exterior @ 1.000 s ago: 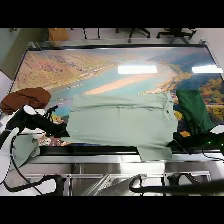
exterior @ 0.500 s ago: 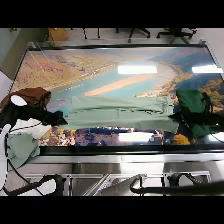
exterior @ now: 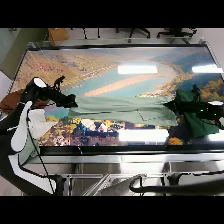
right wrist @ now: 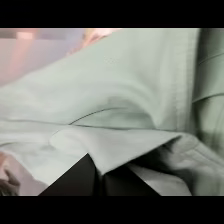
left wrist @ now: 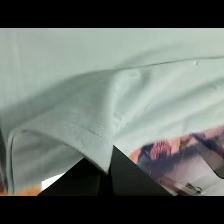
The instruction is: Fold the shirts.
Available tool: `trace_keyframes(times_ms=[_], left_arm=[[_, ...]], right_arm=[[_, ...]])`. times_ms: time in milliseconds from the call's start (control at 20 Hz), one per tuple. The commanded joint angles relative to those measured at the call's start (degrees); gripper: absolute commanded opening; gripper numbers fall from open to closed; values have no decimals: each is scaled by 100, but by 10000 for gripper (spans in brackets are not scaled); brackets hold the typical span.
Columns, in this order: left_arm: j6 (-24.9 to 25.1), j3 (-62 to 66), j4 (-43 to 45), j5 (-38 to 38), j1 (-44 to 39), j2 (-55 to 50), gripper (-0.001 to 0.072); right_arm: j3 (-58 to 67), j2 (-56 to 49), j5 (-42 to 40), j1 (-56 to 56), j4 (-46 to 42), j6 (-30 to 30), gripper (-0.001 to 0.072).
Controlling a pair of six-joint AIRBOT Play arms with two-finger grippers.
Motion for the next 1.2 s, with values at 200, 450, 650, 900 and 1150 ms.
trace_keyframes(times_ms=[200,450,650,900,1150], left_arm=[[-201,1397,4,-896,81,-890,665],[-549,1884,-11,-1003,658,-509,665],[-566,1884,-15,-1182,831,-205,665],[-566,1884,-28,-1228,535,-120,664],[-546,1873,-24,-667,-372,-133,19]], right_arm=[[664,-125,358,-490,-610,-164,478],[772,-131,522,-835,-1624,374,650],[774,-522,621,-732,-1517,358,651],[774,-1027,599,-391,-590,-271,643],[846,-1080,483,22,-240,-538,66]])
